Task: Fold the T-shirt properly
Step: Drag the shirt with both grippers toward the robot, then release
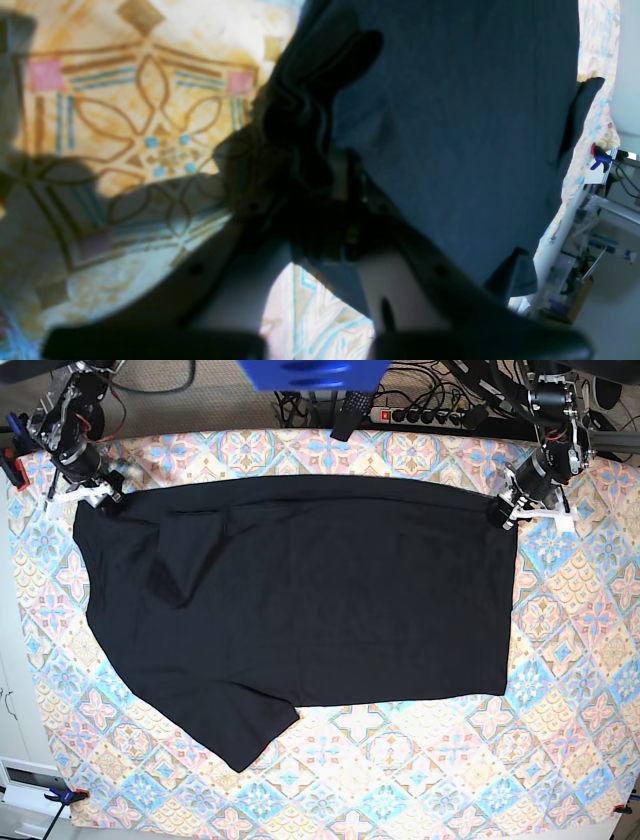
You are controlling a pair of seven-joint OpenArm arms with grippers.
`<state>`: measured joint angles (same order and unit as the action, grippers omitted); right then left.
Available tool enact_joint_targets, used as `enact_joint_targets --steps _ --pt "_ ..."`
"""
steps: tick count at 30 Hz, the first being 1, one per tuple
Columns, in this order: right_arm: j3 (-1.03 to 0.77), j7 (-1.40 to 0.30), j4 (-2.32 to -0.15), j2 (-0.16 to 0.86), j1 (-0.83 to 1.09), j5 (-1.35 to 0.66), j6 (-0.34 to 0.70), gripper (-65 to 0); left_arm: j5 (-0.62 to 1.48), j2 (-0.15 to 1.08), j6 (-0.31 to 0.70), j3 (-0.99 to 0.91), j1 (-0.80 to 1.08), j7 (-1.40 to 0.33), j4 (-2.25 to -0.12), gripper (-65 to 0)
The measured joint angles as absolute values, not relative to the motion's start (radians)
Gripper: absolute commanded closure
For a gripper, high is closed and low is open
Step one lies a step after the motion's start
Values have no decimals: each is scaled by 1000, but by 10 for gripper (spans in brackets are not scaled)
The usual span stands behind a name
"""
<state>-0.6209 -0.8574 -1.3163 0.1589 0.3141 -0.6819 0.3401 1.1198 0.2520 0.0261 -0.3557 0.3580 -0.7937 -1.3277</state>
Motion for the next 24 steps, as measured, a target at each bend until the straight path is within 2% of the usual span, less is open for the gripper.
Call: enact_joint_targets --steps 3,5,10,12,24 --pt "-622 -852 -1287 167 247 -652 313 -290 1121 252 26 -356 360 -792 -1328 0" --pt "-620 -839 -1281 165 236 -648 314 -262 1123 252 26 -356 361 -793 -1328 0" --pt "-623 -835 -1278 167 262 -654 312 -53 1124 267 26 -358 360 -830 -1328 0" --pt "-640 -848 -1290 164 283 -657 318 -15 1124 269 26 -359 363 -830 -1329 0" --pt "-679 -885 -1433 154 489 -636 315 -15 1195 300 71 -401 489 -876 -1342 0"
